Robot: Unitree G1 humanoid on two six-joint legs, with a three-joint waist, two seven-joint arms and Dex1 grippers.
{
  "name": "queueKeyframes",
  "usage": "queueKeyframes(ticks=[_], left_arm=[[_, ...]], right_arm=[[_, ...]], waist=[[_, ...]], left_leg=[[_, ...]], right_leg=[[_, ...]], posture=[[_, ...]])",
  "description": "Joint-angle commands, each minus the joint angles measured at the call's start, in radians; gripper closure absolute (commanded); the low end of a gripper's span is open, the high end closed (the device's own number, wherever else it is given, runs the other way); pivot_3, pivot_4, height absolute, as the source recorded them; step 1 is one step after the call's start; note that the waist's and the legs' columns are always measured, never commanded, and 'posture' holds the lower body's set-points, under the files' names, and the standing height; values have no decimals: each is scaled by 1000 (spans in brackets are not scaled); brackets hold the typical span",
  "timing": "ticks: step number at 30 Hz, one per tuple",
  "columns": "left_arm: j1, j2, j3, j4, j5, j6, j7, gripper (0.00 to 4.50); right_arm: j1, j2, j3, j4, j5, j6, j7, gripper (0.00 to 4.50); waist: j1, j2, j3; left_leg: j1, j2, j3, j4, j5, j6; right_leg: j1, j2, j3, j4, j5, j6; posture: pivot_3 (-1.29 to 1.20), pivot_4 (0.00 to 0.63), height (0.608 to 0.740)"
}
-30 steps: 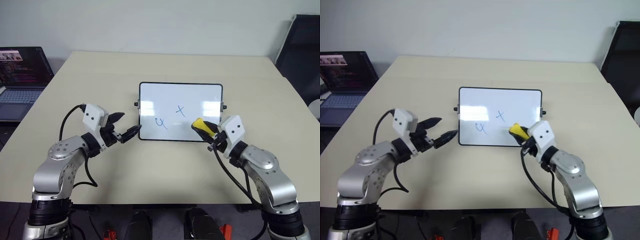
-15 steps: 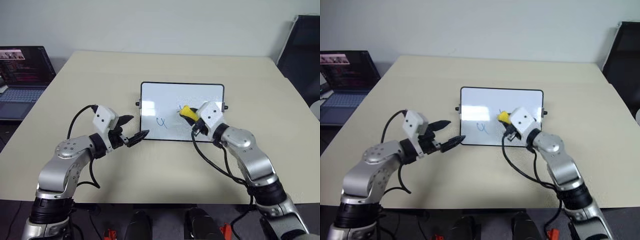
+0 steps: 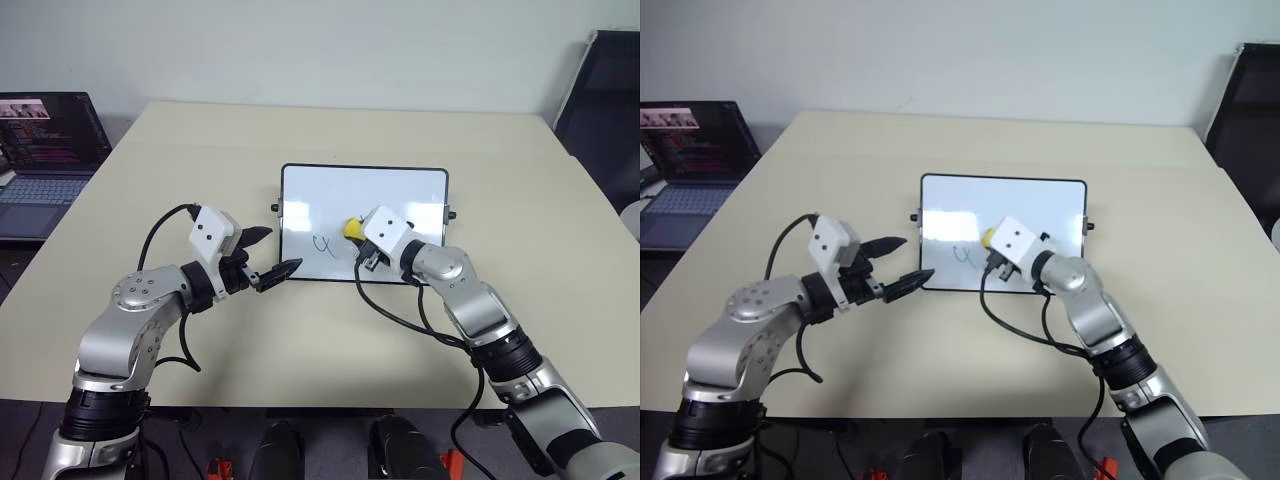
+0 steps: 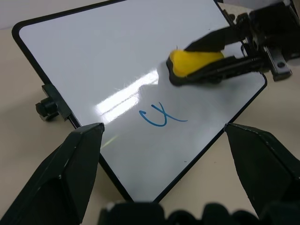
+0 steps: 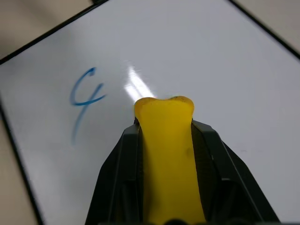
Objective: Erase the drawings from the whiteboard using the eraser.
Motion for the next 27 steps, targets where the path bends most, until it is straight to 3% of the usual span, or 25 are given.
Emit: queueKeyframes(ticks=[1,5,13,20,27], left_arm=[[-4,6,5,-20,2,-26,-4,0],[-3,2,1,-16,4,-30,-7,0],[0,-1,-3,-5,4,-44,-11,0],[1,0,-4,-2,2,-48,-13,0],[-1,-1,-6,1,2,-52,-12,0]], right_arm=[[-27,-12,-30,29,-60,1,-69,3413],[-79,-7,-71,97,-104,-34,-172,3414],[-9,-52,37,13,-76,24,74,3414],[-74,-21,-50,90,-161,-27,-143,3416],[-26,-62,-10,58,-132,27,5,3416]], waist=[[0,0,0],[1,0,0],[1,-1,-1],[-1,-1,-1],[4,-2,-1]], left_leg=[[1,0,0,0,0,0],[1,0,0,3,1,1],[1,0,0,3,1,2],[2,0,0,5,2,2],[2,0,0,6,2,3]], right_leg=[[1,0,0,0,0,-1],[1,0,1,0,0,-6],[3,0,0,0,0,-6],[3,0,1,1,1,-7],[4,0,1,0,1,-7]], posture=[[0,150,740],[0,150,740],[0,150,740],[0,150,740],[0,150,740]])
